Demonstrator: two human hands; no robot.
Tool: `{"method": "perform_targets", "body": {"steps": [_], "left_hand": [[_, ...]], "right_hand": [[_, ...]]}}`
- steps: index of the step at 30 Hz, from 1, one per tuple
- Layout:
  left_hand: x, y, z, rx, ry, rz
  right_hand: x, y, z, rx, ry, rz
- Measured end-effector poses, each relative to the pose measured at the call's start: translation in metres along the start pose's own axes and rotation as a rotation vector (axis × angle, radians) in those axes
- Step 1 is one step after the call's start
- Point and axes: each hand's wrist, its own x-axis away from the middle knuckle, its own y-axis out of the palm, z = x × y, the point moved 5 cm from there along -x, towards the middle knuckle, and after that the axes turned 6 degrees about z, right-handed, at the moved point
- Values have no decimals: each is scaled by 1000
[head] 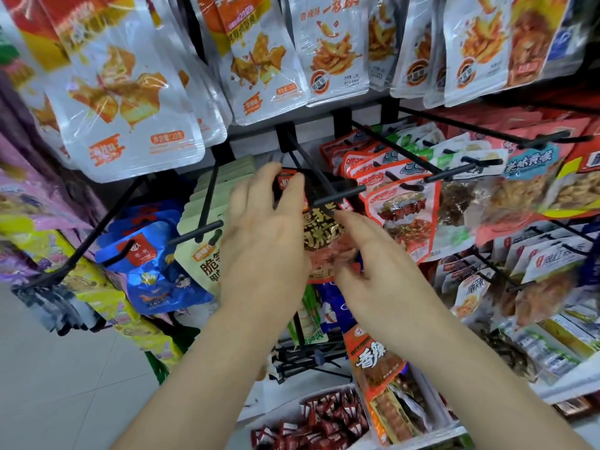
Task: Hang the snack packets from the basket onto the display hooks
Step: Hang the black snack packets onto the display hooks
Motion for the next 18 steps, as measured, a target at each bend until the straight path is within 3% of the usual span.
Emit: {"method": "perform_targets", "body": {"steps": [3,9,18], "left_hand": [[10,2,-1,-49,131,22],[12,29,5,-304,338,-189],[-6,28,2,-458,358,-201]], "right_hand": [[-8,0,9,-172,45,-5],[-22,2,17,-258,27,-8],[-47,17,20,-236,37,-79]]}}
